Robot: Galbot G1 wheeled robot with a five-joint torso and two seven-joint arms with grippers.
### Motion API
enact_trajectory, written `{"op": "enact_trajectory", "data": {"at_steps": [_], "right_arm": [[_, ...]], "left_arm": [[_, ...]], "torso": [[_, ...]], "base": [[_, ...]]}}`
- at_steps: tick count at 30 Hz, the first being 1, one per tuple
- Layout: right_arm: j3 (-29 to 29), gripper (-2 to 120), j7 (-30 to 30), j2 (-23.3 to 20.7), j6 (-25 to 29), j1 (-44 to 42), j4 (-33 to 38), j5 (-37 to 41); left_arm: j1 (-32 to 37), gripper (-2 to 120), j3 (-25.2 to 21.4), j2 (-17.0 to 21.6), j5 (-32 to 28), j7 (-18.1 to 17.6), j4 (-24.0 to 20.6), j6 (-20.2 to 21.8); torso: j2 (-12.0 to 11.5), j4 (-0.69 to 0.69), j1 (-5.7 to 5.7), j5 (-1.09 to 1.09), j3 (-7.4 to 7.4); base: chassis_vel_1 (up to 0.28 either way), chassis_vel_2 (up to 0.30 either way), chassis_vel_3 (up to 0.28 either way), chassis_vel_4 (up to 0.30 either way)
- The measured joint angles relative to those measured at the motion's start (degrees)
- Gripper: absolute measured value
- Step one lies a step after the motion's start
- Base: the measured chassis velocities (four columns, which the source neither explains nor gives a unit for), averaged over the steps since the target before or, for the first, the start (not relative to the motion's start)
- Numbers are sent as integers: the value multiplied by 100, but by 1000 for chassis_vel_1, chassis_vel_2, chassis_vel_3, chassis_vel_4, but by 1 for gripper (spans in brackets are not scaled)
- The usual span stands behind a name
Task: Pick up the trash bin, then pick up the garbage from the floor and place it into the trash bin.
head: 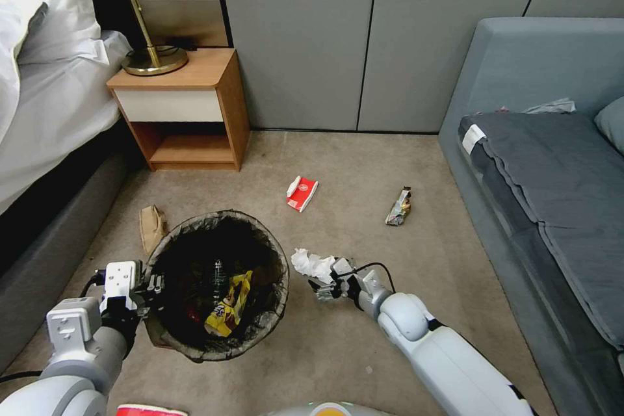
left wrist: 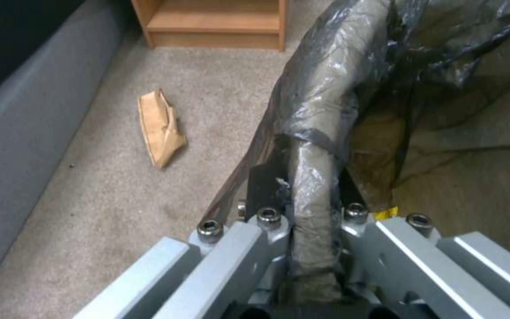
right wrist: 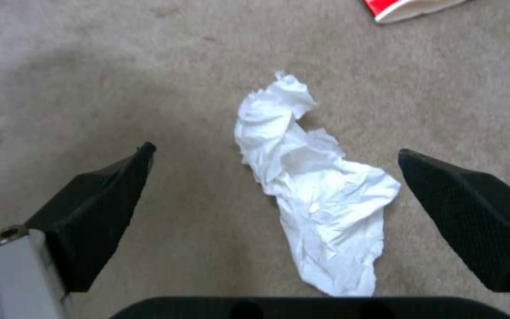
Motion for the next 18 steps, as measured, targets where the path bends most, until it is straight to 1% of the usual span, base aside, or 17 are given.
{"op": "enact_trajectory", "data": {"at_steps": [5, 7, 10, 12, 18], "right_arm": [[-27, 100, 8, 147, 24, 112, -326, -64], [-22, 100, 43, 285, 54, 207, -642, -143], [-10, 100, 63, 327, 75, 246, -769, -184], [20, 100, 93, 417, 121, 322, -1008, -272], [72, 100, 163, 563, 166, 441, -1380, -383]], "left_arm": [[4, 1, -1, -4, -1, 0, 0, 0], [11, 1, 0, -7, -1, 0, 0, 0], [18, 1, 0, -7, -1, 0, 0, 0], [33, 1, 0, -7, -1, 2, 0, 0], [56, 1, 0, -7, 2, 7, 0, 0]], "torso": [[0, 0, 0, 1, 0], [0, 0, 0, 2, 0], [0, 0, 0, 1, 0], [0, 0, 0, 1, 0], [0, 0, 0, 1, 0]], "base": [[0, 0, 0, 0], [0, 0, 0, 0], [0, 0, 0, 0], [0, 0, 0, 0], [0, 0, 0, 0]]}}
